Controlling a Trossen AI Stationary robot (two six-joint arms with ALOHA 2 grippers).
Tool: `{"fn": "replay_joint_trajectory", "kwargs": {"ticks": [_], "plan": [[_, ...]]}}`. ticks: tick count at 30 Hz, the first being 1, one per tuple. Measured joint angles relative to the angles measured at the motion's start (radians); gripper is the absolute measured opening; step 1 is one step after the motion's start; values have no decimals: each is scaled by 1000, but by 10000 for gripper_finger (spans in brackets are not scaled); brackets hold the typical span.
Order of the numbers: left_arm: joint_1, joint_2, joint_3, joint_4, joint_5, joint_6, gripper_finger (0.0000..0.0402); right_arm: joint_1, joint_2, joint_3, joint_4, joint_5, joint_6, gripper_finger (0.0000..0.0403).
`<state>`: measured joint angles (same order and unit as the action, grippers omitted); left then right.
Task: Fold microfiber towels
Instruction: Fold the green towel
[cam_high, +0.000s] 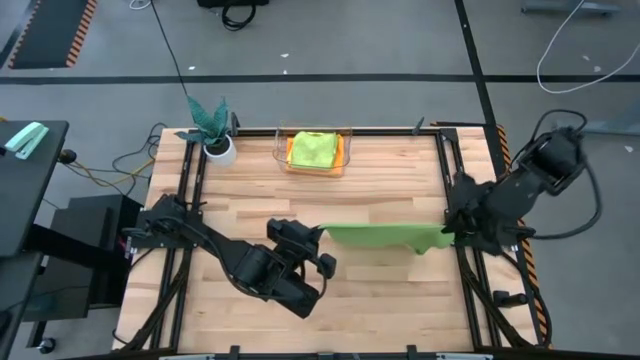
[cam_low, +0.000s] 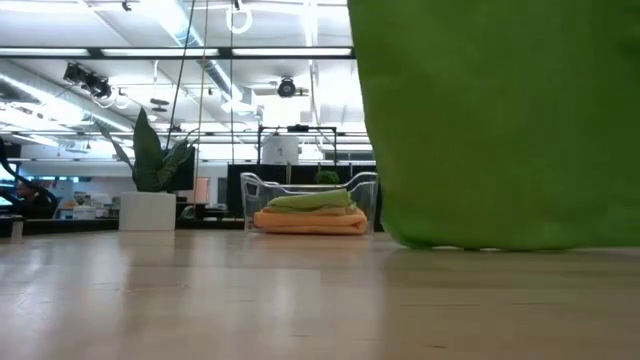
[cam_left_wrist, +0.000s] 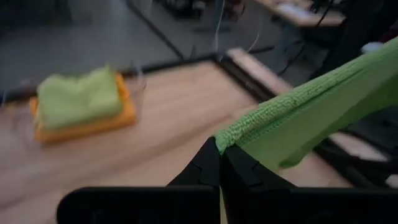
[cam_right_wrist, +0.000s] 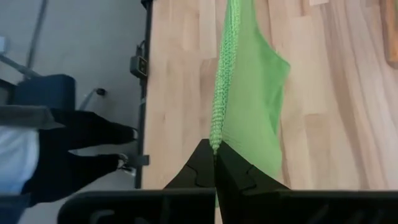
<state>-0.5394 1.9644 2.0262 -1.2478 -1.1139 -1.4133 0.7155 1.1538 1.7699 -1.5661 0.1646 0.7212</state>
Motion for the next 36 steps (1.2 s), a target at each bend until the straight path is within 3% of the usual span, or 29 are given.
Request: {"fn": "replay_joint_trajectory", "kwargs": {"ticks": [5, 11, 18, 22, 27, 36], "plan": [[-22, 10, 0, -91, 106, -127, 4, 0, 57, -1, 6, -16, -25, 0], [-49, -8, -1, -77, 57, -121, 4, 0, 94, 87, 31, -74, -123, 0], [-85, -16, 193, -97, -100, 107, 4, 2, 95, 278, 2, 15, -143, 0], [-65, -16, 284, -109, -152, 280, 4, -5, 84, 301, -15, 92, -178, 0], [12, -36, 312, -173, -157, 375, 4, -115, 83, 285, -14, 105, -241, 0], [164, -49, 309, -319, 6, 344, 4, -387, 68, 146, -6, -9, -368, 0]]}}
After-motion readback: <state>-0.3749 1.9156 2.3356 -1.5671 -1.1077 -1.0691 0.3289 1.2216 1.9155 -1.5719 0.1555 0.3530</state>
